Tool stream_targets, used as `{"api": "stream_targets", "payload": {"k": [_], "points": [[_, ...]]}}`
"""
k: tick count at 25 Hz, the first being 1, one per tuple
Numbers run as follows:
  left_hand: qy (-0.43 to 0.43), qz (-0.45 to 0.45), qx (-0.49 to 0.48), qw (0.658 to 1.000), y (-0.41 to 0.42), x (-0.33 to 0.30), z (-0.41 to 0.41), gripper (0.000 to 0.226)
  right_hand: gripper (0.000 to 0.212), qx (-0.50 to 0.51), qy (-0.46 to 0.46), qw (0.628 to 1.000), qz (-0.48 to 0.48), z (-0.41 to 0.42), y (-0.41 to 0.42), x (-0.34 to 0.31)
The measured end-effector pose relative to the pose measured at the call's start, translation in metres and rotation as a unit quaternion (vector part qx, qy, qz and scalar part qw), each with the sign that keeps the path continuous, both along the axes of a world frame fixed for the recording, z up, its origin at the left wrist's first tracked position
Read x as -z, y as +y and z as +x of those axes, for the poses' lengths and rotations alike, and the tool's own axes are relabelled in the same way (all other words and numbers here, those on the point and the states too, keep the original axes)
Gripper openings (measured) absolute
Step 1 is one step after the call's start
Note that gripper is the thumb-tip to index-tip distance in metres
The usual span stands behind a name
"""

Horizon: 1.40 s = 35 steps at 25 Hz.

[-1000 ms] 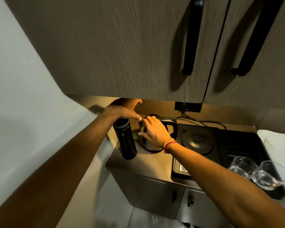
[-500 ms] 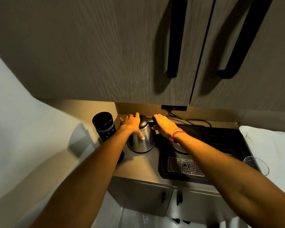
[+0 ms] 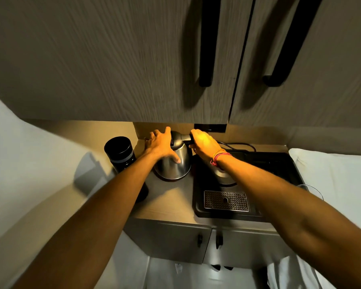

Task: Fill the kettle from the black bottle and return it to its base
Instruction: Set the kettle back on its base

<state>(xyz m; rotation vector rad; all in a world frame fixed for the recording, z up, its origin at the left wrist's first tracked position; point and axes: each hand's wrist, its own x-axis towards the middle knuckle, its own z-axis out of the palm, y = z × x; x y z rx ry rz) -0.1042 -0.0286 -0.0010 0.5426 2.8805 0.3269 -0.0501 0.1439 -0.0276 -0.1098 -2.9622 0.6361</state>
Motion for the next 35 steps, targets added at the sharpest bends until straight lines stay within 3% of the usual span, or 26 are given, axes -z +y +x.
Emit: {"api": "stream_targets", "payload": {"k": [4, 15, 21, 35], "points": [[0.004, 0.056, 0.012, 0.998, 0.033, -0.022, 0.005, 0.113, 0.022, 0.005, 0.026, 1.000, -0.011, 0.013, 0.035, -0.031], [0.022, 0.064, 0.103, 0.992, 0.138, -0.023, 0.045, 0.119, 0.034, 0.106, 0.028, 0.994, -0.008, 0.069, 0.135, -0.027], [0.022, 0.053, 0.128, 0.990, 0.153, -0.010, 0.052, 0.126, 0.032, 0.118, 0.023, 0.993, 0.009, 0.080, 0.149, -0.010], [0.036, 0.019, 0.137, 0.990, 0.157, -0.009, 0.064, 0.113, 0.029, 0.105, 0.008, 0.994, 0.016, 0.087, 0.154, -0.001]]}}
